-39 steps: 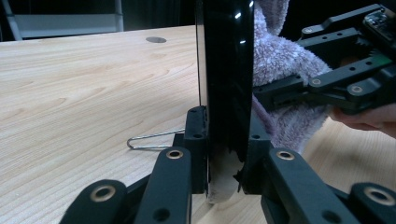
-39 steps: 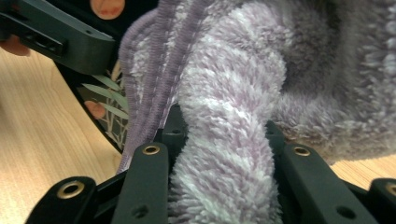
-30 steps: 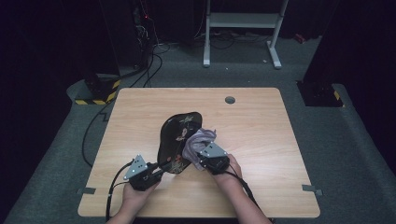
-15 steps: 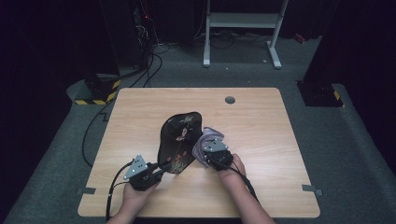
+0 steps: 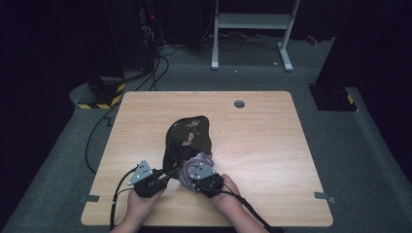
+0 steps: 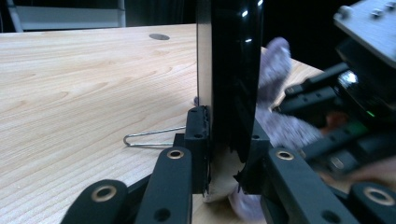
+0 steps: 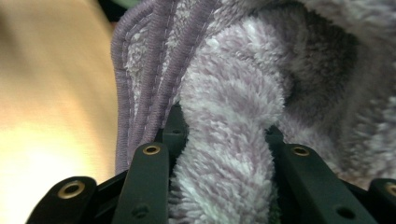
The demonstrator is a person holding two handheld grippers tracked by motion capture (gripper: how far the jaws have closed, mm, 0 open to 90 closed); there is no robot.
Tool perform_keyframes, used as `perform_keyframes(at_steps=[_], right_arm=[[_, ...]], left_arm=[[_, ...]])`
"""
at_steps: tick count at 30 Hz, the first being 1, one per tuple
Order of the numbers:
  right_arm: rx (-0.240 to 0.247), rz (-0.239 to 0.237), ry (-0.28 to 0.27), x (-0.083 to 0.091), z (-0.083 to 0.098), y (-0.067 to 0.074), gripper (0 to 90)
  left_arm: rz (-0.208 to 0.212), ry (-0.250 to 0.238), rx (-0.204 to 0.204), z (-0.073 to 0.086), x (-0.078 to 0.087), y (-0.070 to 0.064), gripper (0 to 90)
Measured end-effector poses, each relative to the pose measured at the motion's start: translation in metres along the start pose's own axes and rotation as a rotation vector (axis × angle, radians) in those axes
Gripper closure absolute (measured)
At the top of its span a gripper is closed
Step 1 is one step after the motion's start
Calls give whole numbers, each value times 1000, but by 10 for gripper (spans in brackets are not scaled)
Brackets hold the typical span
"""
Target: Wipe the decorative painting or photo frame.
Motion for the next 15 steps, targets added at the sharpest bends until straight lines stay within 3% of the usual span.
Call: perform_keyframes(at_steps=[4,8,11,15], right_arm=[[-1,-24,-2,0,0,8,663],[0,-5,-3,1,-1,0,668],[-20,35,-2,1,-1,-15,667],[-67,103,-8,1,-1,-48,666]], left_arm=[[-1,0,0,0,0,0,779],[1,1,4,0,0,0,779],[1,2,5,0,0,0,778],[3,1,5,0,0,0,777]])
Point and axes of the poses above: each handheld gripper's, and its own axes: x roughly backward along the jaws, z roughly out of its underside, y roughly to its left, the point moved 10 cm from there along -x, roughly forward along the jaws, and after that the axes turned 10 degrees about -x, right-handed, at the moved point
